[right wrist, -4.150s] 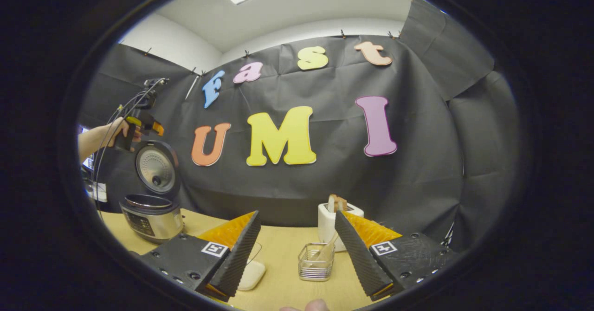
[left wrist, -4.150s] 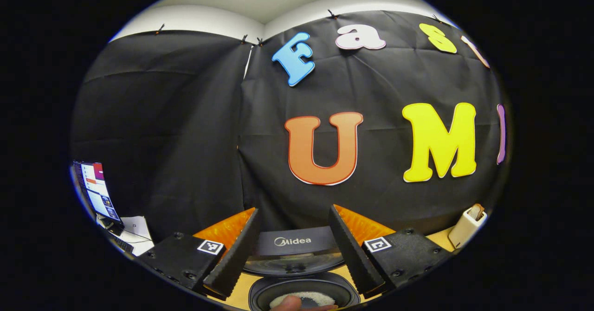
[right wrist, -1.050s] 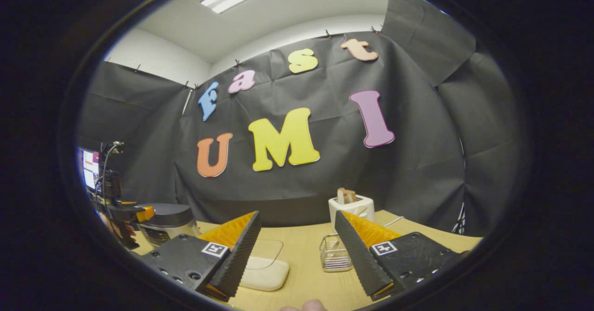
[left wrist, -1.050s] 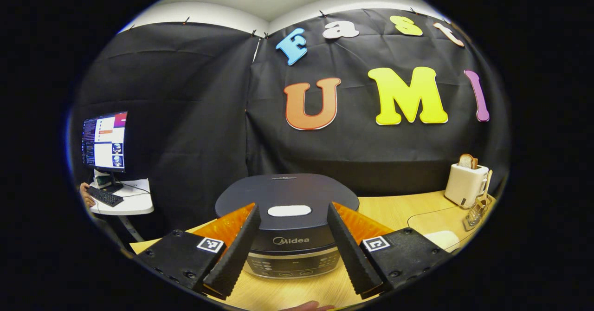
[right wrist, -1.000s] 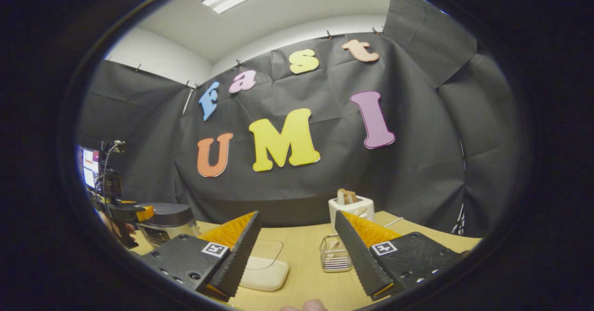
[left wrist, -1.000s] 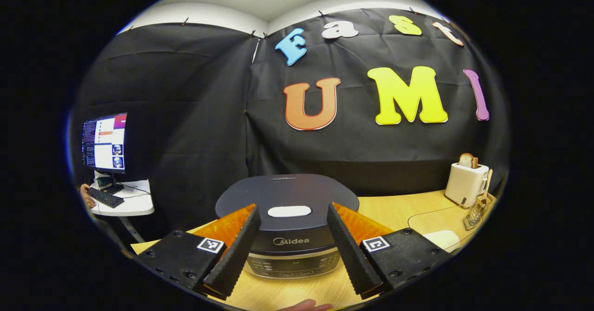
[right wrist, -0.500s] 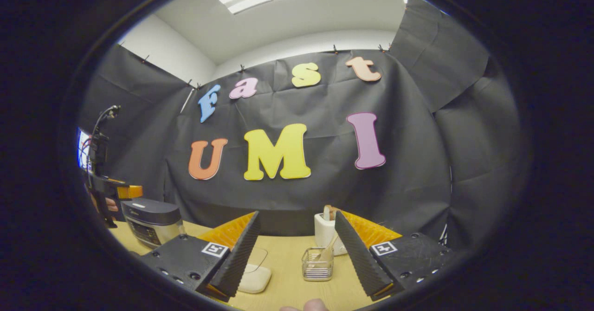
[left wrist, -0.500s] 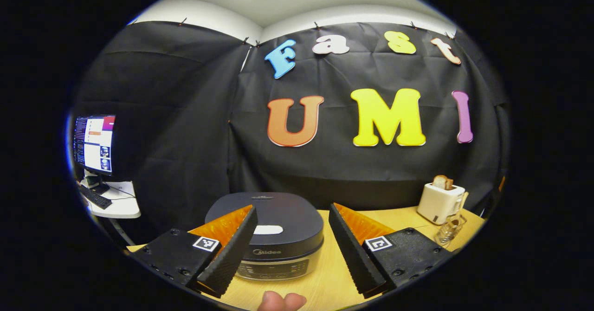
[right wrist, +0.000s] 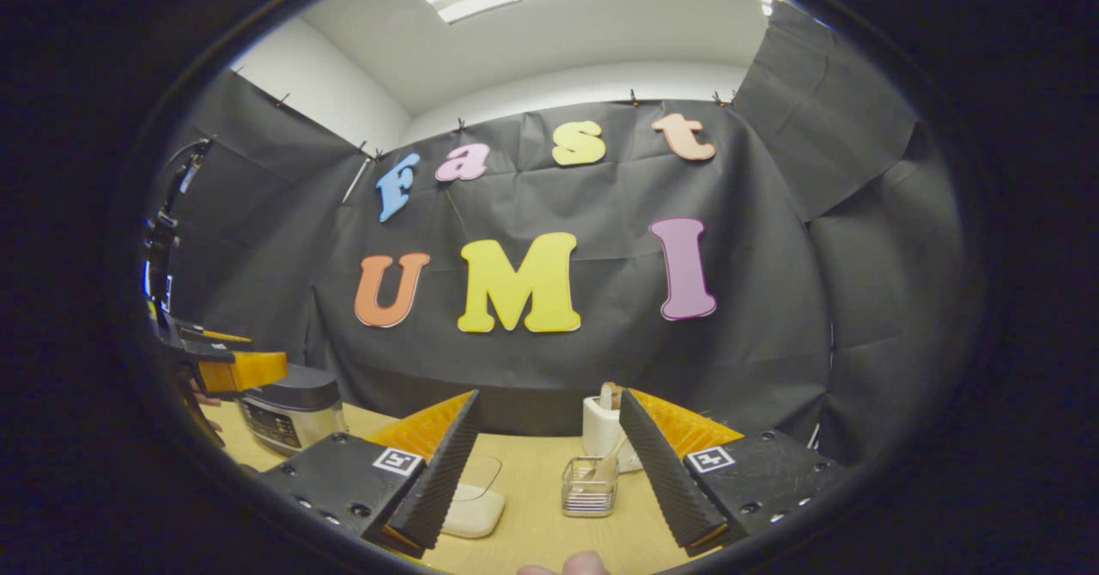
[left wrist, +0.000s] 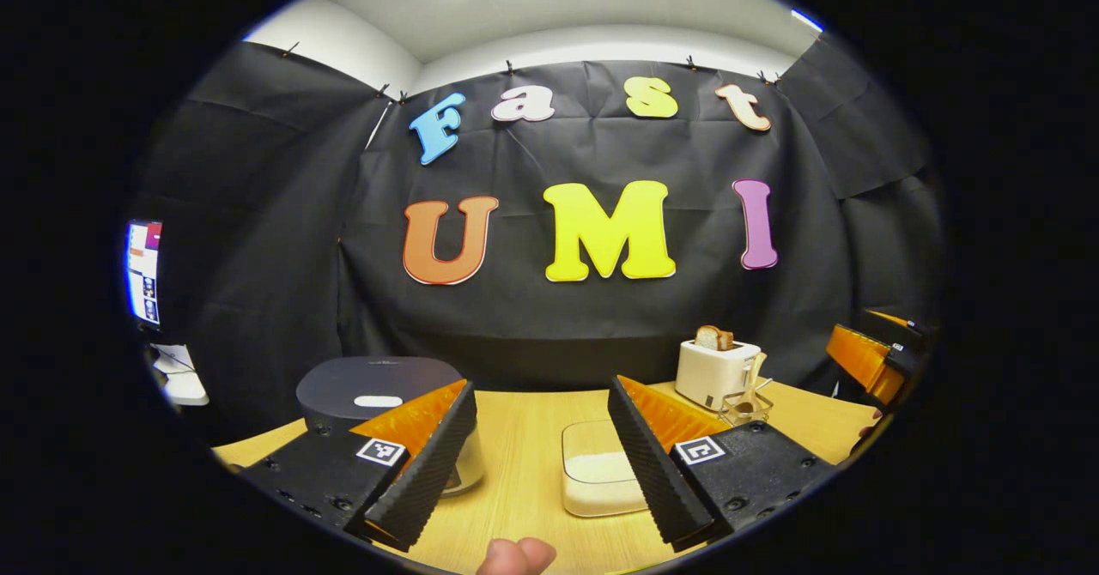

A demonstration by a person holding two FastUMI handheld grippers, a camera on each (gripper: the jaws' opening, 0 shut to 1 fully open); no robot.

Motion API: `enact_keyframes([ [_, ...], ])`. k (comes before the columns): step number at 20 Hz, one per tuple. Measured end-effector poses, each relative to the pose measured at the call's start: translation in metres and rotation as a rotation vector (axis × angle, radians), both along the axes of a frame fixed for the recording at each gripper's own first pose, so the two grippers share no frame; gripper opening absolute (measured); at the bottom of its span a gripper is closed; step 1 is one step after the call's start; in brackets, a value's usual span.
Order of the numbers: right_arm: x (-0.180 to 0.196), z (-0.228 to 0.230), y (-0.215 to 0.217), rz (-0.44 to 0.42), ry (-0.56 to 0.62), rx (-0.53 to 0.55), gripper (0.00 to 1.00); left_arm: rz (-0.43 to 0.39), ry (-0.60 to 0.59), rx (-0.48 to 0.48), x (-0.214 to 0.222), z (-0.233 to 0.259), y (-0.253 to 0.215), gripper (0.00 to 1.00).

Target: Close the left gripper, press the button to open the rice cooker; take a wooden spoon from the chopstick holder with the right hand, scoop a spoonful of rice and pour it into the rice cooker, then put the wooden spoon back into the chopstick holder.

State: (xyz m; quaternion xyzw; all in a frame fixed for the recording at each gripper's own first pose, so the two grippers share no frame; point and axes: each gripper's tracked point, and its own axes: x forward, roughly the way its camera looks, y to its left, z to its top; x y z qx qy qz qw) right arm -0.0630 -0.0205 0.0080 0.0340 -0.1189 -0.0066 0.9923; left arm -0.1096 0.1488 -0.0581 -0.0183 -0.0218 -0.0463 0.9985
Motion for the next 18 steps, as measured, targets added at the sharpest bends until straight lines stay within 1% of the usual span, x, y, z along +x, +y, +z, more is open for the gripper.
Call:
enact_keyframes([
  [1, -0.002, -0.003, 0.009, 0.020, 0.011, 0.007, 0.92, 0.014, -0.004, 0.006, -0.005, -0.001, 0.001, 0.98],
  [2, -0.004, -0.009, 0.015, 0.030, 0.024, 0.005, 0.95, 0.029, -0.009, 0.020, -0.010, -0.002, 0.004, 0.98],
  [5, -0.008, -0.016, 0.029, 0.044, 0.049, -0.002, 0.95, 0.037, -0.048, 0.034, -0.024, 0.005, 0.007, 0.98],
  [6, -0.012, -0.007, 0.019, 0.042, 0.056, 0.002, 0.92, 0.039, -0.063, 0.031, -0.028, 0.007, 0.009, 0.98],
  [7, -0.013, -0.006, 0.021, 0.038, 0.056, 0.002, 0.95, 0.040, -0.072, 0.024, -0.031, 0.007, 0.012, 0.98],
  [8, -0.015, -0.004, 0.023, 0.029, 0.053, -0.005, 0.92, 0.036, -0.079, 0.021, -0.034, 0.006, 0.013, 0.98],
  [9, -0.015, -0.002, 0.024, 0.020, 0.047, -0.017, 0.95, 0.037, -0.085, 0.026, -0.034, 0.009, 0.016, 0.98],
  [11, -0.017, 0.004, 0.029, 0.014, 0.033, -0.015, 0.95, 0.061, -0.089, 0.029, -0.035, 0.009, 0.025, 0.98],
  [13, -0.017, 0.005, 0.032, 0.014, 0.030, -0.007, 0.95, 0.023, -0.084, 0.022, -0.037, 0.009, 0.015, 0.98],
  [18, -0.021, 0.000, 0.030, -0.014, 0.046, -0.003, 0.95, 0.020, -0.064, 0.029, -0.032, 0.003, 0.020, 0.98],
])
